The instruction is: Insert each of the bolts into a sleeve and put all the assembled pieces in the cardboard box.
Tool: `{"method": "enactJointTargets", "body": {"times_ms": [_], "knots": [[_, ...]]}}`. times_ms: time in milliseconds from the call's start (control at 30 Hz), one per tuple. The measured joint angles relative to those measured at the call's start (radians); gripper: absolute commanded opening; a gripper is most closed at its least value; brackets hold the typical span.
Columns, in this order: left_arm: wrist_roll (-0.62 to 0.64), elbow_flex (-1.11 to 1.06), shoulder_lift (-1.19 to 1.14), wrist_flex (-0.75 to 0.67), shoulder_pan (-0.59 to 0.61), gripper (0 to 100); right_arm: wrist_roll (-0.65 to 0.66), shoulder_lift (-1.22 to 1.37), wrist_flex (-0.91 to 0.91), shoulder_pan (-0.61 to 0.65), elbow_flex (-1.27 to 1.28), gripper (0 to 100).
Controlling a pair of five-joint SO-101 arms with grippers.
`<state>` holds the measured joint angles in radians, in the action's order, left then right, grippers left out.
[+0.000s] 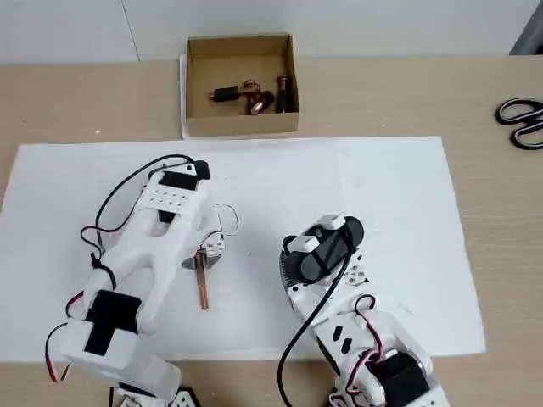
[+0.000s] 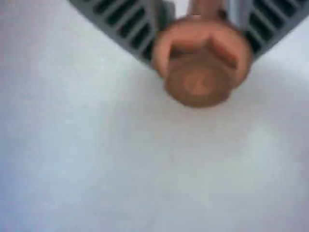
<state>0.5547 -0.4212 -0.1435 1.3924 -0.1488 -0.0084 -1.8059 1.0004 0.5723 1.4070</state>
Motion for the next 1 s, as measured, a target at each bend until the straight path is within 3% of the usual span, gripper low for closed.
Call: {"method": "enactJointTargets", "body": {"times_ms": [300,633,1000], "knots": [[0.002,0.017,-0.009,0.002,-0.018,0,0.0,0.0,0.0,0.0,0.0,0.4],[-0.002,0.318,-0.015,0.305,-0.046,0,0.0,0.0,0.0,0.0,0.0,0.4],[0.092,0.388,0.094,0.331,-0.049,0,0.0,0.0,0.002,0.0,0.0,0.4]]}}
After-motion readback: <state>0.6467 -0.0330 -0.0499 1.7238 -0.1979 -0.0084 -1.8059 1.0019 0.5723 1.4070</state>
